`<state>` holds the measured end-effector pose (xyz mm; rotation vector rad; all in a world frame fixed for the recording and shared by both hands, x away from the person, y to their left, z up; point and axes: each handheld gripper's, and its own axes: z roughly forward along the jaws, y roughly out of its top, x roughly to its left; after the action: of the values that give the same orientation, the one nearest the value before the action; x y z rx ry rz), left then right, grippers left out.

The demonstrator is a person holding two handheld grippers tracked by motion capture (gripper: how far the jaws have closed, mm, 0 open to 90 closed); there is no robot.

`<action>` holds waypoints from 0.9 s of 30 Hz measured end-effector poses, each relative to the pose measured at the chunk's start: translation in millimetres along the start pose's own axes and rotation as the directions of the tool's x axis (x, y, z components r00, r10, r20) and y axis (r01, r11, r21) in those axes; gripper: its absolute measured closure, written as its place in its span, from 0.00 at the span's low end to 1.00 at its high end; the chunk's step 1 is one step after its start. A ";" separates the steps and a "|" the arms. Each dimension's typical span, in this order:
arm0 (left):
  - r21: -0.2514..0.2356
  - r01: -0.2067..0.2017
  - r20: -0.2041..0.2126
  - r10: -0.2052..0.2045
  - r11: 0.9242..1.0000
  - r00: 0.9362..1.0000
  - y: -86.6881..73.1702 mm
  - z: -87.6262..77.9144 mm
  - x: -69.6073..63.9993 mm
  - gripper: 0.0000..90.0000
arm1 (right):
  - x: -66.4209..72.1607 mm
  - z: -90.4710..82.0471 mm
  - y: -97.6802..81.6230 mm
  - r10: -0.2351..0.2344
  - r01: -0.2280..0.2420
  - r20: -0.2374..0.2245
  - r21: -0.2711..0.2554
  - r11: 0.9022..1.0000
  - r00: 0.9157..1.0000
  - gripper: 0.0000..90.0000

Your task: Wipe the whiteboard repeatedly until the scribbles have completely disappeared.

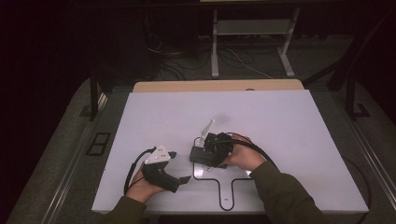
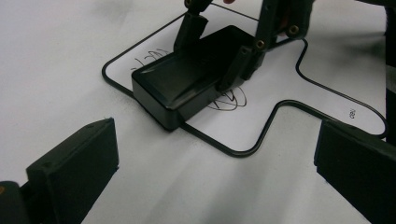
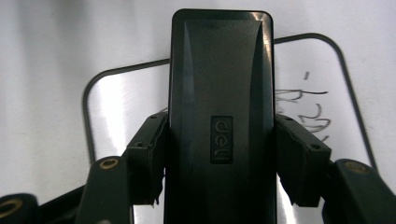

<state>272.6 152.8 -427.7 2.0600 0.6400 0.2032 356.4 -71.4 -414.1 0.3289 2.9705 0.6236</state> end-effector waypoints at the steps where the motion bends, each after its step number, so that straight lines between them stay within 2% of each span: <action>1: 0.000 0.001 0.000 -0.001 1.000 1.000 0.0 0.0 0.1 0.00 | 2.1 -0.2 0.1 -0.002 0.002 0.002 0.001 1.000 1.000 0.43; 12: 0.006 -0.003 -0.002 0.003 1.000 1.000 -0.1 0.2 0.2 0.00 | 20.8 -0.8 3.1 -0.054 0.054 -0.002 0.012 0.998 0.999 0.43; 19: 0.000 0.003 -0.002 -0.003 1.000 1.000 -0.1 0.4 -0.5 0.00 | 17.2 0.9 5.4 -0.045 0.045 0.008 0.020 0.999 0.999 0.43; 27: 0.003 0.002 0.000 -0.002 1.000 1.000 -0.2 0.3 -0.5 0.00 | 5.8 2.4 7.2 -0.024 0.023 0.027 0.020 1.000 0.999 0.43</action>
<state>272.2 152.5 -428.0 2.0620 0.6428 0.2018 352.4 -62.7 -413.6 0.3014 2.9518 0.5826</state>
